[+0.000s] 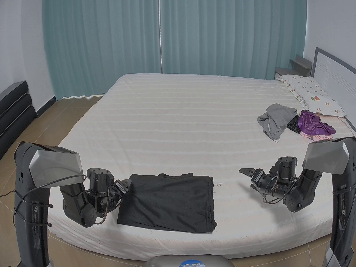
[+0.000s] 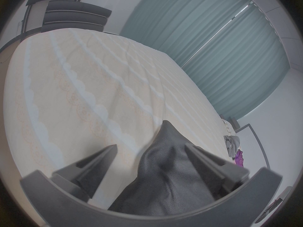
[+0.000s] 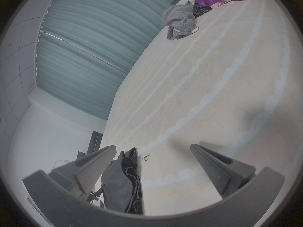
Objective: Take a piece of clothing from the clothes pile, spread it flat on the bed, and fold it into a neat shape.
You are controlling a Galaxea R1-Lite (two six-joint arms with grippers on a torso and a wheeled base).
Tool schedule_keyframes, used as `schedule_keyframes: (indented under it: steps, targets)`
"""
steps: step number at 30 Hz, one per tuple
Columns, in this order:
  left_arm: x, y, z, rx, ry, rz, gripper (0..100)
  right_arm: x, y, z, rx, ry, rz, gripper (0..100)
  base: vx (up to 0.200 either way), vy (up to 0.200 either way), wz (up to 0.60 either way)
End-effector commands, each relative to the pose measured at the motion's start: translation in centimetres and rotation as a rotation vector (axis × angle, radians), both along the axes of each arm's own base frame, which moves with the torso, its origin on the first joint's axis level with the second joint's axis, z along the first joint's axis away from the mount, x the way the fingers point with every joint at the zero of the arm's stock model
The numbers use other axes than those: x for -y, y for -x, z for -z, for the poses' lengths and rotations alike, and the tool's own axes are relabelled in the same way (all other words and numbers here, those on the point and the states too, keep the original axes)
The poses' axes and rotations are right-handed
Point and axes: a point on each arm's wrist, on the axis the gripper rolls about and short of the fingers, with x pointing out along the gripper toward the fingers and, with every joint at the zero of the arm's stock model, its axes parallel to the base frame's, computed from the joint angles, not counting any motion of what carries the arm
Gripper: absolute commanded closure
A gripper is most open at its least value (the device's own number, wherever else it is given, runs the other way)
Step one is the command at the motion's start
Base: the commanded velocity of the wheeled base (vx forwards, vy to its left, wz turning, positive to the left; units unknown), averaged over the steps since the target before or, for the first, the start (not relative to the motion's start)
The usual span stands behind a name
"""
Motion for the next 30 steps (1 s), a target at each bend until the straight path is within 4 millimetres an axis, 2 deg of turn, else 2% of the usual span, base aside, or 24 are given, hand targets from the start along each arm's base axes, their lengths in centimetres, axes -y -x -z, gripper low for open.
schedule_keyframes:
  steps: [1,10,17,21,22,23,24,25,26,28,29,30]
  targets:
    - [0.0,0.0,-0.1,0.004,-0.001,-0.003,0,0.0,0.1,0.2,0.000,0.000,-0.002,0,0.000,0.000,0.00]
    - [-1.2,0.4,-1.8,0.019,0.088,-0.060,0,-0.2,0.4,0.5,0.004,0.007,-0.012,0,0.000,0.000,0.00]
    - [-2.5,0.7,-2.0,-0.001,0.097,-0.072,0,-0.6,0.9,1.5,0.009,0.064,-0.050,0,0.000,0.000,0.00]
    - [-3.1,0.8,-4.2,0.054,0.110,-0.087,0,-0.6,0.5,2.4,0.028,0.113,-0.028,0,0.000,0.000,0.00]
    - [-3.1,0.8,-4.2,0.054,0.110,-0.087,0,-0.6,0.5,2.4,0.028,0.113,-0.028,0,0.000,0.000,0.00]
    - [-3.2,1.3,-5.1,0.072,0.111,-0.084,0,-0.7,0.3,2.4,0.038,0.127,-0.009,0,0.000,0.000,0.00]
    - [-3.2,1.3,-5.1,0.072,0.111,-0.084,0,-0.7,0.3,2.4,0.038,0.127,-0.009,0,0.000,0.000,0.00]
    - [-3.3,2.1,-6.3,0.097,0.092,-0.068,0,-1.0,0.4,1.7,0.062,0.147,0.029,0,0.000,0.000,0.00]
    - [-3.3,2.2,-6.6,0.104,0.080,-0.060,0,-1.1,0.4,1.2,0.079,0.155,0.046,0,0.000,0.000,0.00]
    - [-3.4,2.8,-8.0,0.148,0.024,-0.032,0,-1.6,1.3,-2.1,0.164,0.174,0.110,0,0.000,0.000,0.00]
    - [-3.4,2.9,-8.1,0.152,0.018,-0.030,0,-1.6,1.5,-2.5,0.172,0.175,0.112,0,0.000,0.000,0.00]
    - [-3.5,3.4,-9.1,0.180,-0.001,-0.016,0,-1.7,3.0,-4.3,0.201,0.185,0.111,0,0.000,0.000,0.00]
